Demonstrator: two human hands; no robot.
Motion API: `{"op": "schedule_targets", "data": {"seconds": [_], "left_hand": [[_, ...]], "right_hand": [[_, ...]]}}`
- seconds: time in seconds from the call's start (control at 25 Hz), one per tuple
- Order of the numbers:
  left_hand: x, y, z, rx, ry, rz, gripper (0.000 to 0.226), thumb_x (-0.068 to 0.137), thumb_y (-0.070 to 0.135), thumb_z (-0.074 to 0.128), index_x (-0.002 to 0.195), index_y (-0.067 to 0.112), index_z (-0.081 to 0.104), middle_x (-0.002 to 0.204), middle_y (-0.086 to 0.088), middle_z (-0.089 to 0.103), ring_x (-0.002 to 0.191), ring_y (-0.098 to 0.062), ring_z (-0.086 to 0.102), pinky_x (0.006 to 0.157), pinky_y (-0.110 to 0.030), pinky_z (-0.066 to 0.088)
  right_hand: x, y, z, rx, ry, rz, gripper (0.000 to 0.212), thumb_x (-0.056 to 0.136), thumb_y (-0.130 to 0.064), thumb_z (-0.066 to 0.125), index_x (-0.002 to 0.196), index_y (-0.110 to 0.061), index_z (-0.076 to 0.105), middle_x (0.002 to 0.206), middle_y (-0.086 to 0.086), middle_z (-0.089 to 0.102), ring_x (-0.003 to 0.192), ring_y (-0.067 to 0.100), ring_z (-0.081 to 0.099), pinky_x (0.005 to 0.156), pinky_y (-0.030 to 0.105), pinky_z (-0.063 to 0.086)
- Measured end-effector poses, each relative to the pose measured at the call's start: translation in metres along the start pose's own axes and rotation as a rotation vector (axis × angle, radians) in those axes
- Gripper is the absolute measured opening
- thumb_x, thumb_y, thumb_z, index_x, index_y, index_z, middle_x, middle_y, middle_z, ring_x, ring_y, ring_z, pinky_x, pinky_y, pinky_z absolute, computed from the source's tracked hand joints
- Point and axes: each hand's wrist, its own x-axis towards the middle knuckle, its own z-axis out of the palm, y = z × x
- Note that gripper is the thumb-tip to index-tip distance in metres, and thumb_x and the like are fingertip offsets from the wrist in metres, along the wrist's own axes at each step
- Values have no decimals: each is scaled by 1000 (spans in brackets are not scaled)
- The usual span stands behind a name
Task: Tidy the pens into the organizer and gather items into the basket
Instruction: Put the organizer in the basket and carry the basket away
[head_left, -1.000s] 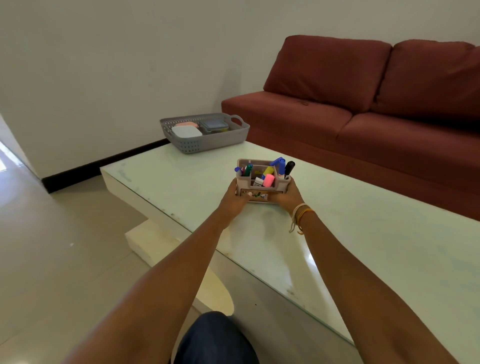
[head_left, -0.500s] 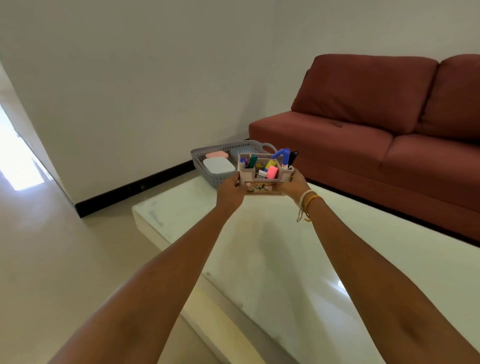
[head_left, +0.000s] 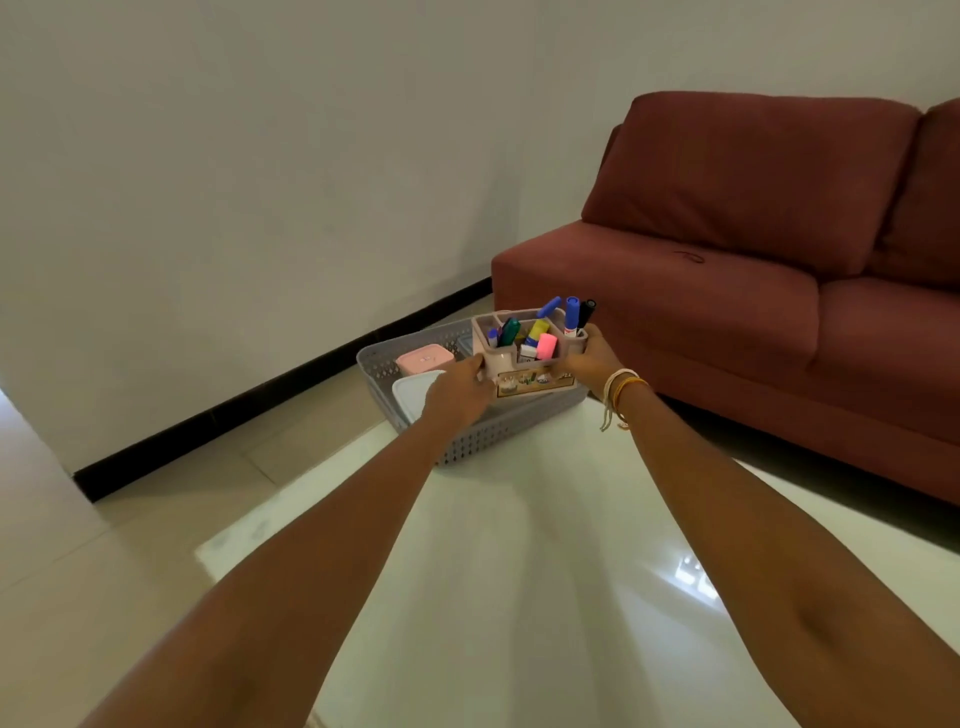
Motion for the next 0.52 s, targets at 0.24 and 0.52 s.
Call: {"op": "schedule_targets", "data": {"seconds": [0.24, 0.52], "left_hand": [[24, -15, 4, 313, -120, 2, 34, 100, 25, 33, 129, 12, 45, 136, -8, 51, 131, -26, 42, 114, -59, 14], [24, -6, 10, 523, -182, 157, 42, 98, 30, 33, 136, 15, 43, 152, -7, 36, 145, -23, 22, 114, -65, 4]], "right_hand": [[51, 7, 13, -210, -86, 18, 73, 71, -6, 77, 132, -15, 38, 116, 10, 55, 102, 26, 59, 88, 43, 55], [69, 11, 3, -556, -140, 207, 63, 77, -1, 68, 133, -12, 40, 123, 17, 56, 110, 35, 58, 91, 43, 51]]}}
